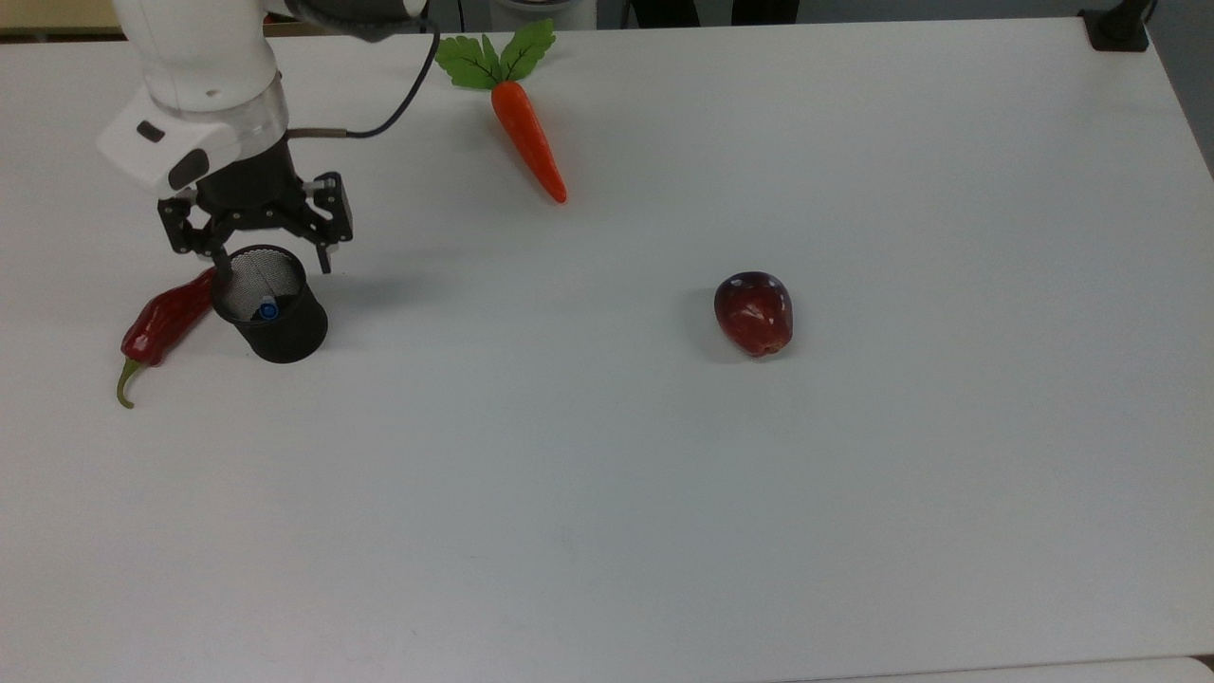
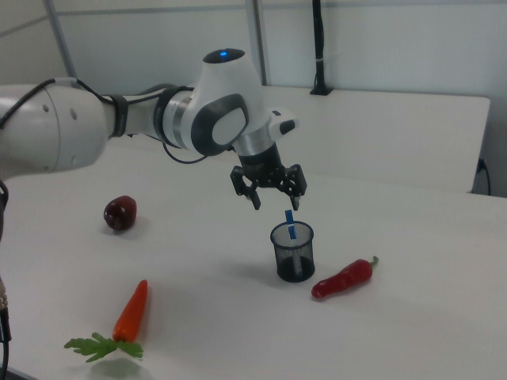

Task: Take marker pen
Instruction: 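Move the open gripper down over the black mesh pen cup, then close the gripper on the blue-capped marker pen in the cup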

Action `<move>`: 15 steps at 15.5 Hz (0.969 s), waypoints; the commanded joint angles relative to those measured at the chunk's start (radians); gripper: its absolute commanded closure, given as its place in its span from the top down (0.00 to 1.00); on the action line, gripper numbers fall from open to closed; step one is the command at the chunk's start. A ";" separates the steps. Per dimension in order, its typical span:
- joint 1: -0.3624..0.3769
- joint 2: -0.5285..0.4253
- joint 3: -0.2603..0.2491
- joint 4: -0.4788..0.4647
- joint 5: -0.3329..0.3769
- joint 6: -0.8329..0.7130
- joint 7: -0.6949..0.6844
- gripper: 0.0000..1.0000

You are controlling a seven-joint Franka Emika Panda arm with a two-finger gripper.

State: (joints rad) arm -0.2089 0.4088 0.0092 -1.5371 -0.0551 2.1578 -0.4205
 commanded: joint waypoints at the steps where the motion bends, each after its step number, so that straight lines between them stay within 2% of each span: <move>1: -0.012 0.039 -0.002 0.023 0.004 0.091 -0.012 0.74; 4: -0.011 0.054 -0.002 0.023 0.004 0.117 -0.008 0.55; 8: -0.011 0.059 -0.002 0.022 0.004 0.117 -0.017 0.37; 15: -0.012 0.053 -0.002 0.022 0.003 0.116 -0.023 0.14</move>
State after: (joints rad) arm -0.2216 0.4608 0.0093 -1.5261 -0.0551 2.2615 -0.4235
